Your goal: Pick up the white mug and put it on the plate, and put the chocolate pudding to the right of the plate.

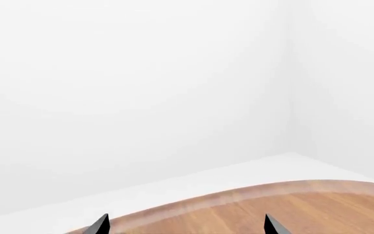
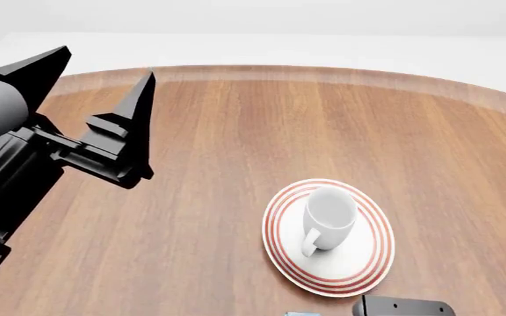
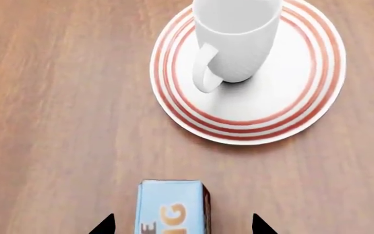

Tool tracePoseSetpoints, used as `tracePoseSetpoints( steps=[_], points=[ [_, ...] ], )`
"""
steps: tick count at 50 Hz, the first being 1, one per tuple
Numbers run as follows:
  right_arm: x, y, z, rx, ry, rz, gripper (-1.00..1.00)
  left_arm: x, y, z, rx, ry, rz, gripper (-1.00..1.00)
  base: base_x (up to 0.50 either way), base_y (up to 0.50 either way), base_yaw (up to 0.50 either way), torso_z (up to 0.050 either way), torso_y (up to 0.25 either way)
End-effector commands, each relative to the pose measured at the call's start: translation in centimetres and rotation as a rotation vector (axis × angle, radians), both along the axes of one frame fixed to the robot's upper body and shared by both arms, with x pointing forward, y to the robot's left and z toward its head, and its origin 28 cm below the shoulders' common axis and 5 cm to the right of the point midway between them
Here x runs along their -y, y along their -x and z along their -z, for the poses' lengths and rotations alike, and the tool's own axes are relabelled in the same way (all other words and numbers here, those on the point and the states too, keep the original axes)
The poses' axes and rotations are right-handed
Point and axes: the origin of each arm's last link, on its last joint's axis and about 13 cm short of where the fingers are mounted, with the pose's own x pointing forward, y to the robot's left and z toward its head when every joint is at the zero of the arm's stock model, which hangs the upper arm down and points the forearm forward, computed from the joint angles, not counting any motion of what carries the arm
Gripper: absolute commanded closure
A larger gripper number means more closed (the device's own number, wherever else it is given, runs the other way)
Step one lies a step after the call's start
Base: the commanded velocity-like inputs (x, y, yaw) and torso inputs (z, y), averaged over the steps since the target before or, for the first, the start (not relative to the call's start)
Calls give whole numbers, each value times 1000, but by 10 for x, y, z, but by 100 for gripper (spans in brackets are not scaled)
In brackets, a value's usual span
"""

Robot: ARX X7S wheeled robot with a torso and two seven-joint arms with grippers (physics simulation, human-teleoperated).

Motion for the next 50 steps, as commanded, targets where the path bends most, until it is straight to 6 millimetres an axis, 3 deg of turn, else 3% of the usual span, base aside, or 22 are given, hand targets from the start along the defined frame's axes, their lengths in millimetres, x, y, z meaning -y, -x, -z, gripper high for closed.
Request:
tracePoseSetpoints(
  steps=[1,50],
  points=[
    [-2,-6,4,15,-33,1,-100,2,-3,-2,32,2,26,-100,0,0,0,0,0],
    [-10,-12,19,-34,2,-34,-100,-2,-4,4,19,25,18,-100,0,0,0,0,0]
  ],
)
